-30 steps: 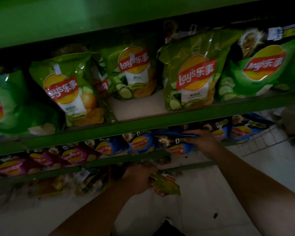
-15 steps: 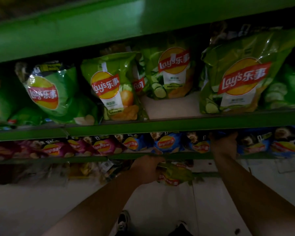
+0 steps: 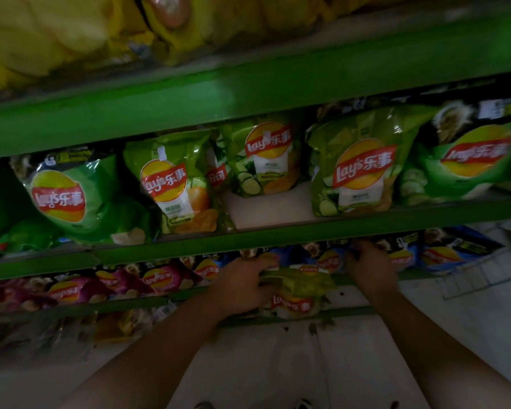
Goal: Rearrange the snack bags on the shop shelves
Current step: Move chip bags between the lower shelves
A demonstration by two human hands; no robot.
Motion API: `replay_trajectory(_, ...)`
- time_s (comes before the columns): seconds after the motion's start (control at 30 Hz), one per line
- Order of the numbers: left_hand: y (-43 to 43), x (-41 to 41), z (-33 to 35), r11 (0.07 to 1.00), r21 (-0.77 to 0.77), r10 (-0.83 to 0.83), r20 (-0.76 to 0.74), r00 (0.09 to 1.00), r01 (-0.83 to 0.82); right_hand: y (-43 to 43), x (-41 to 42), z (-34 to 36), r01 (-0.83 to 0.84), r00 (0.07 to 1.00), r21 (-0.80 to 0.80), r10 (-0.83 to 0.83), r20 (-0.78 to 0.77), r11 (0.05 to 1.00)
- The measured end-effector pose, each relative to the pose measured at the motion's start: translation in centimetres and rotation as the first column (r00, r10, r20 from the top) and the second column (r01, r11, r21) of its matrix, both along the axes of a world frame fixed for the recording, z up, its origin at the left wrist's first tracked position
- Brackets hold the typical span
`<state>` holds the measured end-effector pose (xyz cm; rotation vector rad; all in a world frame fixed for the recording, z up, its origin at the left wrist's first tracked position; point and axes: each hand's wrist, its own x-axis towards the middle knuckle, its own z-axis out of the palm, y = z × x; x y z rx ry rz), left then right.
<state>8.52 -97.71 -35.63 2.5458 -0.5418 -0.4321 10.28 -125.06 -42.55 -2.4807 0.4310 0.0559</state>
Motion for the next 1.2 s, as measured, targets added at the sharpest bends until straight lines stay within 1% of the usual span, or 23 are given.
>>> replay_trajectory(0.03, 0.0, 0.3, 0.9, 0.999, -0.032, 0.008, 0.009, 1.0, -0.008, 0.1, -0.8, 1.2, -0.016, 0.999, 0.136, 0.011, 0.04, 0.991)
replay_trajectory(0.07, -0.2, 0.7, 1.9, 0.998, -0.06, 0.016, 0.015, 1.0, -0.015, 0.4, -1.7, 2.6, -0.014, 0.999, 0.321, -0.001, 0.045, 0.947)
replay_trajectory(0.1, -0.3, 1.1, 3.1, 0.996, -0.084, 0.02, 0.013, 1.0, -0.019, 0.8, -2.5, 4.3, -0.003, 0.999, 0.501, -0.014, 0.031, 0.865)
replay_trajectory(0.13, -0.6, 1.4, 4.4, 0.993, -0.115, 0.026, 0.001, 1.0, -0.026, 1.3, -3.2, 5.9, 0.01, 1.0, 0.643, -0.023, 0.011, 0.766)
replay_trajectory(0.17, -0.7, 1.7, 5.7, 0.988, -0.149, 0.037, -0.011, 0.999, -0.038, 1.8, -3.9, 7.5, 0.022, 1.0, 0.743, -0.021, -0.01, 0.669)
replay_trajectory(0.2, -0.8, 2.0, 7.1, 0.982, -0.18, 0.053, -0.008, 0.999, -0.054, 2.0, -4.4, 8.8, 0.026, 1.0, 0.804, -0.004, -0.03, 0.595)
replay_trajectory(0.23, -0.9, 2.3, 8.4, 0.977, -0.201, 0.073, 0.0, 0.997, -0.072, 2.1, -5.0, 10.3, 0.003, 0.999, 0.831, 0.034, -0.027, 0.557)
replay_trajectory(0.33, -1.0, 3.0, 11.7, 0.957, -0.248, 0.154, -0.015, 0.988, -0.153, 2.5, -6.5, 14.8, -0.171, 0.978, 0.821, 0.192, 0.076, 0.545)
replay_trajectory(0.37, -1.0, 3.2, 12.5, 0.941, -0.282, 0.186, -0.027, 0.982, -0.186, 2.7, -6.7, 15.6, -0.205, 0.973, 0.8, 0.207, 0.103, 0.565)
replay_trajectory(0.47, -0.8, 3.3, 14.5, 0.893, -0.374, 0.256, -0.036, 0.966, -0.25, 4.4, -6.0, 17.2, -0.308, 0.951, 0.676, 0.21, 0.224, 0.67)
replay_trajectory(0.53, -0.6, 3.1, 15.5, 0.842, -0.454, 0.305, -0.044, 0.951, -0.291, 5.4, -5.3, 18.1, -0.311, 0.944, 0.628, 0.154, 0.293, 0.714)
replay_trajectory(0.57, -0.3, 3.1, 15.9, 0.796, -0.509, 0.343, -0.064, 0.937, -0.326, 5.9, -5.0, 18.5, -0.29, 0.944, 0.631, 0.107, 0.313, 0.72)
replay_trajectory(0.6, -0.1, 3.0, 16.1, 0.728, -0.576, 0.383, -0.108, 0.917, -0.372, 6.3, -4.6, 18.8, -0.262, 0.945, 0.639, 0.059, 0.321, 0.723)
replay_trajectory(0.67, 0.5, 3.0, 16.5, 0.56, -0.688, 0.416, -0.249, 0.875, -0.462, 7.2, -3.5, 19.6, -0.187, 0.954, 0.664, -0.028, 0.299, 0.724)
replay_trajectory(0.7, 0.6, 2.9, 16.6, 0.508, -0.714, 0.407, -0.294, 0.865, -0.482, 7.7, -3.0, 20.0, -0.157, 0.958, 0.664, -0.051, 0.283, 0.731)
replay_trajectory(0.73, 0.7, 3.0, 16.5, 0.494, -0.721, 0.401, -0.307, 0.863, -0.486, 8.2, -2.4, 20.3, -0.133, 0.962, 0.657, -0.062, 0.265, 0.742)
replay_trajectory(0.77, 0.8, 3.0, 16.5, 0.518, -0.708, 0.402, -0.293, 0.867, -0.479, 8.7, -1.7, 20.6, -0.11, 0.968, 0.65, -0.069, 0.243, 0.752)
replay_trajectory(0.87, 0.8, 3.3, 16.3, 0.65, -0.614, 0.411, -0.21, 0.887, -0.447, 9.9, -0.2, 21.4, -0.101, 0.973, 0.62, -0.053, 0.225, 0.778)
replay_trajectory(0.9, 0.9, 3.4, 16.2, 0.7, -0.578, 0.419, -0.142, 0.897, -0.419, 10.4, 0.1, 21.5, -0.113, 0.97, 0.613, -0.048, 0.24, 0.782)
replay_trajectory(0.97, 1.0, 3.5, 16.2, 0.795, -0.481, 0.442, 0.042, 0.896, -0.369, 11.3, 0.6, 21.6, -0.113, 0.966, 0.591, -0.053, 0.255, 0.799)
replay_trajectory(1.0, 0.9, 3.6, 16.1, 0.816, -0.446, 0.453, 0.097, 0.886, -0.369, 11.6, 0.7, 21.6, -0.104, 0.965, 0.572, -0.056, 0.255, 0.814)
replay_trajectory(1.07, 0.7, 3.9, 15.9, 0.826, -0.402, 0.481, 0.139, 0.865, -0.395, 12.0, 1.0, 21.3, -0.095, 0.964, 0.565, -0.065, 0.256, 0.819)
replay_trajectory(1.2, 0.8, 4.5, 14.9, 0.817, -0.373, 0.511, 0.117, 0.851, -0.44, 12.2, 1.3, 20.7, -0.053, 0.978, 0.603, -0.079, 0.191, 0.796)
